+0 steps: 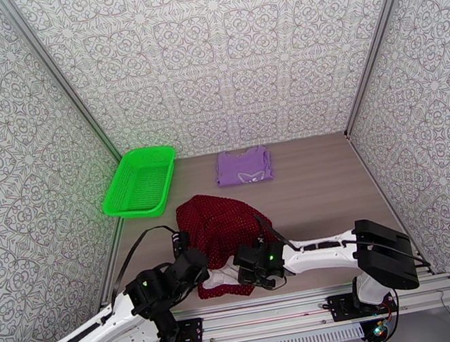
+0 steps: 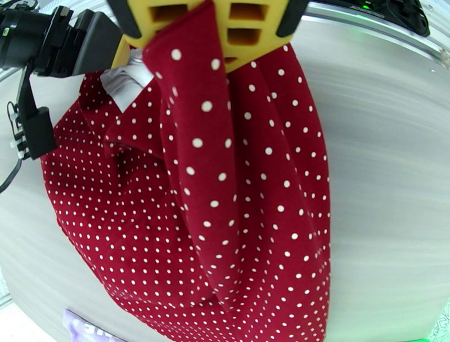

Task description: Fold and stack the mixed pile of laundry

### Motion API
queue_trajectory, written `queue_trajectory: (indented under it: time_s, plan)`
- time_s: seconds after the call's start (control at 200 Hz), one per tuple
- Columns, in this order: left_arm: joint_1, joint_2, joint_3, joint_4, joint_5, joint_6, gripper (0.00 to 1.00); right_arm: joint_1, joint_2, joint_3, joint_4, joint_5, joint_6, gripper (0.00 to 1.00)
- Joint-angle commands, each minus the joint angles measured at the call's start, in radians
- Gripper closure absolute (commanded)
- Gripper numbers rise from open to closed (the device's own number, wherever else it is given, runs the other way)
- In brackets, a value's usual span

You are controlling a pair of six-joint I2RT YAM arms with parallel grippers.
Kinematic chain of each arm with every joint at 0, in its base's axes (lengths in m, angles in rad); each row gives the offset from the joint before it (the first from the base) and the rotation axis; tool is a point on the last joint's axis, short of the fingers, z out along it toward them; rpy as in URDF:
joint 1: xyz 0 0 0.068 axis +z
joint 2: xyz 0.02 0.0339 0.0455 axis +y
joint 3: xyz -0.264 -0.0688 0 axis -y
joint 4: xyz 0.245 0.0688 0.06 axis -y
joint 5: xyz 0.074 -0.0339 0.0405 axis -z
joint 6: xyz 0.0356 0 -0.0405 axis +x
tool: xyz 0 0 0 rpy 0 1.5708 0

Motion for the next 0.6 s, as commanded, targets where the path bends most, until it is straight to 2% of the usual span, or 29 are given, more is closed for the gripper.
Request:
queue_trajectory:
  time_s: [0.0, 0.115, 0.155, 0.18, 0.205, 0.315, 0.385, 0.47, 0.595]
  plan:
    - [-0.037, -0.014, -0.01, -0.008, -0.058, -0.058, 1.0, 0.024, 0.008, 0.027, 0.01, 0.081, 0.121, 0.56]
    - [-0.056, -0.035, -0.01, -0.031, -0.075, -0.074, 1.0, 0.039, 0.004, 0.032, -0.029, 0.141, 0.174, 0.76]
    - [-0.056, -0.046, -0.009, -0.05, -0.083, -0.084, 1.0, 0.043, -0.003, 0.031, -0.051, 0.161, 0.189, 0.84]
    - [-0.057, -0.053, -0.008, -0.064, -0.087, -0.088, 1.0, 0.045, -0.008, 0.032, -0.064, 0.174, 0.197, 0.93]
    - [-0.056, -0.063, -0.007, -0.079, -0.094, -0.091, 0.92, 0.047, -0.015, 0.032, -0.082, 0.186, 0.203, 1.0]
    - [-0.053, -0.107, 0.002, -0.151, -0.12, -0.099, 0.44, 0.049, -0.043, 0.038, -0.158, 0.235, 0.199, 1.0]
    - [-0.038, -0.129, 0.007, -0.19, -0.12, -0.089, 0.26, 0.049, -0.056, 0.038, -0.193, 0.261, 0.182, 1.0]
    - [-0.005, -0.145, 0.005, -0.22, -0.09, -0.063, 0.15, 0.049, -0.064, 0.04, -0.219, 0.277, 0.155, 1.0]
    - [0.043, -0.146, -0.005, -0.222, -0.003, 0.004, 0.14, 0.048, -0.062, 0.054, -0.231, 0.283, 0.089, 1.0]
